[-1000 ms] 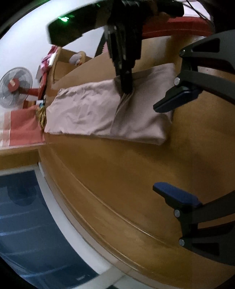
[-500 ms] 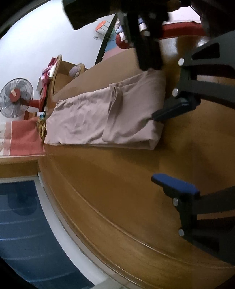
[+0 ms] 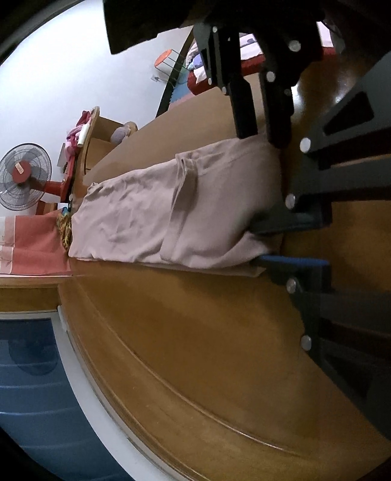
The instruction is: Fold clothes
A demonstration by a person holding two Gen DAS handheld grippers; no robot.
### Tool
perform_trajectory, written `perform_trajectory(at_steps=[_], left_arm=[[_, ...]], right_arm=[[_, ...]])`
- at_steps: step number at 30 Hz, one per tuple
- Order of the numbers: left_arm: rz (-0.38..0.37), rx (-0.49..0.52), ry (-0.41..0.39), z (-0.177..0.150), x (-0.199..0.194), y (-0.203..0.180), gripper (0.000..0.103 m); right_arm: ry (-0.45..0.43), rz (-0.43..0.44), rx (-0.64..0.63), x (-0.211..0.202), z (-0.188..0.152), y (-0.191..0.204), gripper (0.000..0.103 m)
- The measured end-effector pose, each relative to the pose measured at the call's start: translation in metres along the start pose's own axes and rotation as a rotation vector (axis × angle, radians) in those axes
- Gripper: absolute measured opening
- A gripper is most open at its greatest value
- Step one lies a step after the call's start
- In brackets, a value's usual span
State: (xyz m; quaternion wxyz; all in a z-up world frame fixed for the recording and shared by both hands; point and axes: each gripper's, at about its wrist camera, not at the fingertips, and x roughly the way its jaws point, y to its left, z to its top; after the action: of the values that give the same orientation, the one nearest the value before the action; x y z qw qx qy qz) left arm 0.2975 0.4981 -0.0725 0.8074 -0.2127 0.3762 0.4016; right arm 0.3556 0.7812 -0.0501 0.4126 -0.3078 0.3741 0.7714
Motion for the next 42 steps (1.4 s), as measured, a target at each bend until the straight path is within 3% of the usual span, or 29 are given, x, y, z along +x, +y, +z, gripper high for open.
perform_trajectory(at_steps=[5, 6, 7, 8, 12, 14, 16, 19, 26, 33, 38, 42], left_arm=[[-0.01, -0.017, -0.004, 0.002, 0.001, 0.0, 0.006], [-0.007, -0.014, -0.002, 0.002, 0.002, -0.001, 0.006], [0.007, -0.015, -0.002, 0.003, 0.002, -0.001, 0.005], [0.022, -0.018, -0.003, 0.004, 0.002, -0.001, 0.004], [0.079, -0.066, -0.021, 0.006, -0.004, 0.008, 0.004], [0.098, -0.074, -0.028, 0.005, -0.008, 0.01, 0.004], [0.118, -0.082, -0.026, 0.004, -0.009, 0.013, 0.004], [0.085, -0.129, 0.005, -0.002, -0.009, 0.018, 0.004], [0.063, -0.205, 0.018, -0.004, -0.022, 0.024, 0.007], [0.159, -0.112, 0.025, -0.005, -0.039, 0.009, 0.007], [0.174, -0.132, -0.016, 0.001, -0.045, 0.01, 0.007], [0.13, -0.104, -0.023, 0.011, -0.032, 0.002, 0.007]], right_arm=[[0.022, 0.001, -0.02, 0.012, 0.002, 0.005, 0.03], [0.021, -0.003, -0.017, 0.015, 0.004, 0.005, 0.027], [0.021, -0.007, -0.014, 0.018, 0.005, 0.004, 0.013], [0.021, 0.0, -0.015, 0.014, 0.007, 0.004, 0.008], [0.013, 0.022, -0.052, -0.008, 0.012, 0.004, 0.006], [0.001, 0.019, -0.089, -0.028, 0.01, 0.004, 0.0], [0.004, -0.012, -0.128, -0.044, 0.004, 0.0, 0.0], [0.037, -0.048, -0.134, -0.047, -0.008, -0.01, 0.0], [-0.031, 0.046, -0.079, -0.033, -0.002, 0.011, 0.002], [0.006, -0.021, -0.232, 0.009, -0.008, 0.037, 0.002], [0.028, 0.001, -0.182, 0.001, -0.009, 0.027, 0.002], [0.007, -0.027, -0.178, -0.008, -0.008, 0.037, 0.002]])
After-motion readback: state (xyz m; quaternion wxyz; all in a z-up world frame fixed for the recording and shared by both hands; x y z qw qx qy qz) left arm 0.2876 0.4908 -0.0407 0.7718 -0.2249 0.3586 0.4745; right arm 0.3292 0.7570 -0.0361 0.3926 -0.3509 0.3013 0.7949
